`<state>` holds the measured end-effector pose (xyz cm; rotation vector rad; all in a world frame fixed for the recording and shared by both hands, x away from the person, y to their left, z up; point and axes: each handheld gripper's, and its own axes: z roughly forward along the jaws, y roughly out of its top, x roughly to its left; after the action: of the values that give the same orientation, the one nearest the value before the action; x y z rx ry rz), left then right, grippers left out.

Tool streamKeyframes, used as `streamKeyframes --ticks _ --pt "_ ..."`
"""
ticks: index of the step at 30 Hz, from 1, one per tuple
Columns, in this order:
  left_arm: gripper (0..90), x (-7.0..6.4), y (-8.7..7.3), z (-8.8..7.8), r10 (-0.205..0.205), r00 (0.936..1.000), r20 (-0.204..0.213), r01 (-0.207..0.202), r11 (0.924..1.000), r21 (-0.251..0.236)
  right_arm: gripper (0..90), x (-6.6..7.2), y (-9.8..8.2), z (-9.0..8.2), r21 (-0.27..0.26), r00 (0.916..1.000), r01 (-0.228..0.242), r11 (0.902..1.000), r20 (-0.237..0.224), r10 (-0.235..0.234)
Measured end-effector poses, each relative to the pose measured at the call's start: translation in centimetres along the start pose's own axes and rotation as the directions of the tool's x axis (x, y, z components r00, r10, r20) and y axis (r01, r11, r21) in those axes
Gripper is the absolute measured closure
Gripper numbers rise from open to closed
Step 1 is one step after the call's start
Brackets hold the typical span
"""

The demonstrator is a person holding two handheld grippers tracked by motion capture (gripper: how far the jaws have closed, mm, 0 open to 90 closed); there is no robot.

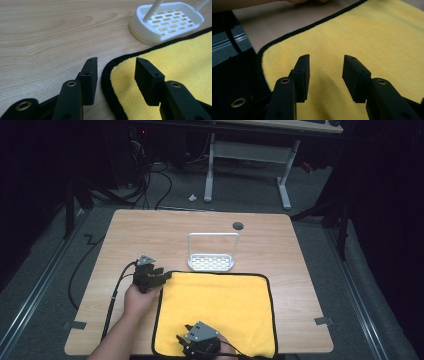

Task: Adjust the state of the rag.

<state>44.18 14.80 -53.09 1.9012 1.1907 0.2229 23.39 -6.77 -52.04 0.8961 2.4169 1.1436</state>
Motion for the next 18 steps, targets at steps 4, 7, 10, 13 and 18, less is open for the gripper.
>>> streamKeyframes --ticks 4,7,10,13,18 --pt "55.5 -0.5 0.0 0.3 0.029 0.9996 0.002 -0.029 0.9994 0.021 57.4 0.9 -0.2 0.4 0.023 0.9992 0.039 0.9990 0.009 -0.039" --pt "56.0 -0.5 0.2 0.3 0.021 0.9998 0.004 -0.021 0.9997 0.014 57.5 0.2 -0.6 -0.6 0.020 0.9991 0.026 0.9995 0.034 -0.026" --pt "56.0 -0.6 0.4 0.2 0.022 0.9997 0.005 -0.022 0.9997 0.008 57.5 -0.1 -0.7 -2.1 0.001 0.9975 0.018 0.9998 0.068 -0.018" --pt "55.9 -0.7 0.6 0.2 0.030 0.9995 0.002 -0.030 0.9995 0.012 57.8 -0.1 -0.3 -3.4 -0.038 0.9973 0.006 0.9993 0.074 -0.003" --pt "58.5 -0.7 0.5 0.5 0.024 0.9997 -0.001 -0.024 0.9991 0.035 57.5 0.5 0.7 -3.7 -0.064 0.9984 0.016 0.9978 0.055 -0.013"
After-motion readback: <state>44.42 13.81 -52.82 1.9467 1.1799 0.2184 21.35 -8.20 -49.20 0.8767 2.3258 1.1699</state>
